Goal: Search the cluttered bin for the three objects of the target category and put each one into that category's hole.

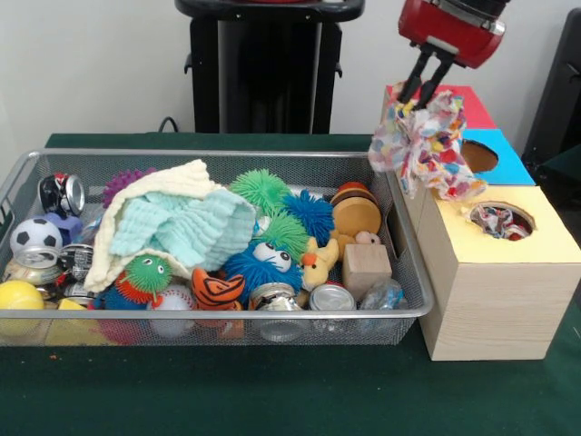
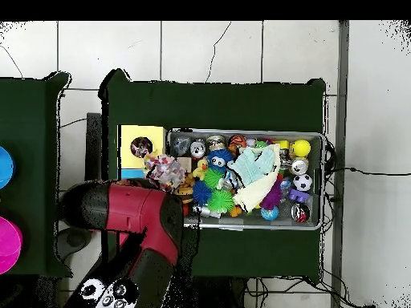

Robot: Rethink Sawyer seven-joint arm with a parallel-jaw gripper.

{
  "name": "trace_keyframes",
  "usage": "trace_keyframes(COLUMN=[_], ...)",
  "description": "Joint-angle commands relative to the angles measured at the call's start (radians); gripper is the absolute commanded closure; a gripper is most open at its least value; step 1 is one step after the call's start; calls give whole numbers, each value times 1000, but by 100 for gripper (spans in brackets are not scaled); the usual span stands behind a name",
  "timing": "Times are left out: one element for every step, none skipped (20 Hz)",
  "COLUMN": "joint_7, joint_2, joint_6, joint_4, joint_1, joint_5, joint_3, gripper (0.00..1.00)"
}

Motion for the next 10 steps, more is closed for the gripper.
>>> trace_keyframes(joint_7=[247,245,243,241,240,234,236,237,243,246], joint_2=[4,5,7,14,19,29,33,41,45,51], joint_6=[195,184,174,156,137,95,76,46,34,26], joint_4=[-11,-16,-22,-33,-37,-46,-52,-64,-71,-83], joint_1=[7,3,0,-8,-13,-22,-22,-24,-20,-19], joint_5=[-18,-10,-3,10,19,34,39,47,51,56], joint_3=[-3,13,30,54,70,97,106,117,122,128], gripper=[100,100,100,100,100,100,100,100,100,100])
